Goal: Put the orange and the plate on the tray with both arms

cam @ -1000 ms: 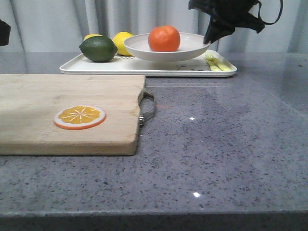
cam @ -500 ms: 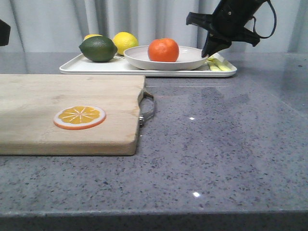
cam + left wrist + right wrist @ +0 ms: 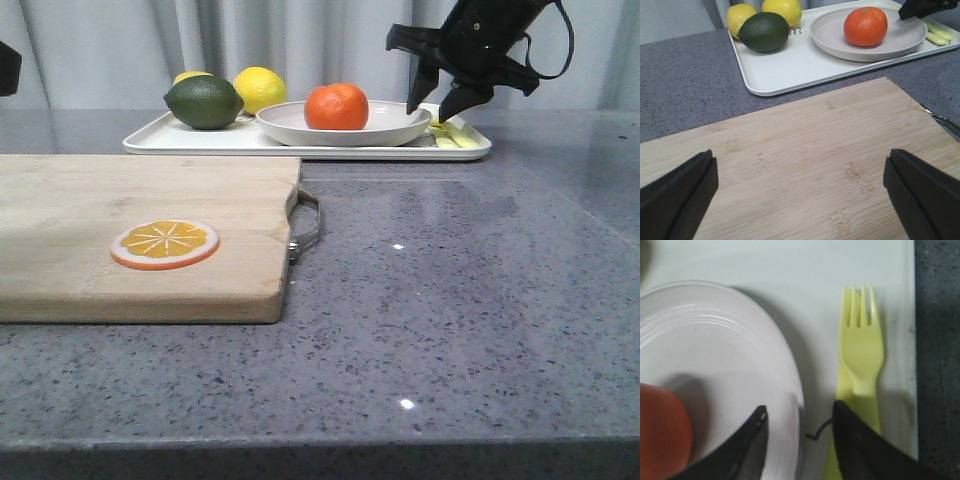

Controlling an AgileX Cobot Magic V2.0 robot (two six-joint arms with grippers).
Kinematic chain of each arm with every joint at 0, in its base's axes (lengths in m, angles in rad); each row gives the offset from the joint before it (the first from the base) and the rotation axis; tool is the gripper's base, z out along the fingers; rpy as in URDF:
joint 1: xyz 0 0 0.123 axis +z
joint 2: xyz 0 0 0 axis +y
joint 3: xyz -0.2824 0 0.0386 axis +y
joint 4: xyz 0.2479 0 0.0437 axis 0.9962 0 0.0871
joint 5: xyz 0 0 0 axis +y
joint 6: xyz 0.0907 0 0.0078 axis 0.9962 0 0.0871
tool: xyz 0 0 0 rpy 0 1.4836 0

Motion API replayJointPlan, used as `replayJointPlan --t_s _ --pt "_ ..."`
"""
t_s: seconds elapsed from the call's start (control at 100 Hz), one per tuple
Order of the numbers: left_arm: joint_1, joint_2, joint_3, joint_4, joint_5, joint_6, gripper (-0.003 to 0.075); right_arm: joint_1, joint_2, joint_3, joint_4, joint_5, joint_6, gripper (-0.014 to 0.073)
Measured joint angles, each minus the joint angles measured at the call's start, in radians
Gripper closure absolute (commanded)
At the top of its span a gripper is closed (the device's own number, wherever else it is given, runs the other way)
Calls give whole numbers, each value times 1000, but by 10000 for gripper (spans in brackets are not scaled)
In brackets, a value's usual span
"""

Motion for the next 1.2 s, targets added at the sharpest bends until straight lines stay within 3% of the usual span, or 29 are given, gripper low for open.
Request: replayJointPlan --t_s 0.18,0.33,0.71,0.89,1.2 --pt "0 0 0 0 0 0 83 0 -57 0 -30 11 -6 66" --pt "0 0 0 0 0 0 83 0 -143 0 -93 51 -91 66" --pt "0 0 0 0 0 0 83 -2 -446 39 -244 226 -206 66" --pt "0 0 0 0 0 0 83 -2 -631 245 -246 204 -231 66" --pt "0 0 0 0 0 0 83 -2 -1046 803 -246 -48 -232 66"
